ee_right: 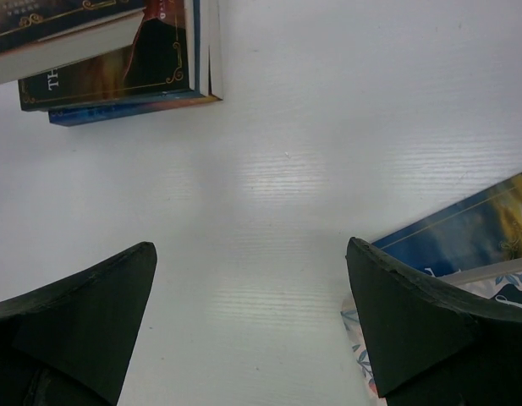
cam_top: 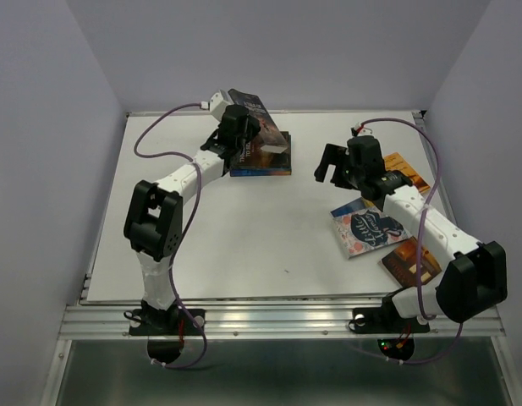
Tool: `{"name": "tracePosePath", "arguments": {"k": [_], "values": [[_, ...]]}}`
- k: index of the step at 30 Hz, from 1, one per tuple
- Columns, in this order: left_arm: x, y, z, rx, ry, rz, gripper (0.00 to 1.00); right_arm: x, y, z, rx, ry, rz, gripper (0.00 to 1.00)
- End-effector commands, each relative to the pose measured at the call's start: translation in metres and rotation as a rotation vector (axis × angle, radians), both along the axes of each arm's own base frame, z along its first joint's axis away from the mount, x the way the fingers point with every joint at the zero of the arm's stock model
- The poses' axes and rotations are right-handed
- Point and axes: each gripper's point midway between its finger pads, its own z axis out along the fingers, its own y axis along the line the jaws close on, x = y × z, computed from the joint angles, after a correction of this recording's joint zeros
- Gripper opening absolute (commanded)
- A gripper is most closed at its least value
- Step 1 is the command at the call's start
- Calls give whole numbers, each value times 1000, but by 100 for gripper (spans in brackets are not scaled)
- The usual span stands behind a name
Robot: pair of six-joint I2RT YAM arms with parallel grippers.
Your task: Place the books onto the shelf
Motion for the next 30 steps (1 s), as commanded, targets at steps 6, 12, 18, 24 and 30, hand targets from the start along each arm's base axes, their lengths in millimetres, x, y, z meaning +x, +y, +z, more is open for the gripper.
{"name": "tracePosePath", "arguments": {"k": [6,12,18,24,30], "values": [[27,-8,51,-364,-159,223,0,6,6,-4,37,30,29,100],[12,-26,-18,-381,15,274,28,1,11,-25,28,84,70,100],[-22,-36,-43,-273,126,250,99,-4,16,-37,9,110,140,100],[-65,-18,-39,-241,176,236,99,1,26,-54,-8,152,214,100],[-102,2,-31,-188,191,196,99,44,7,-64,-128,137,62,100]]}}
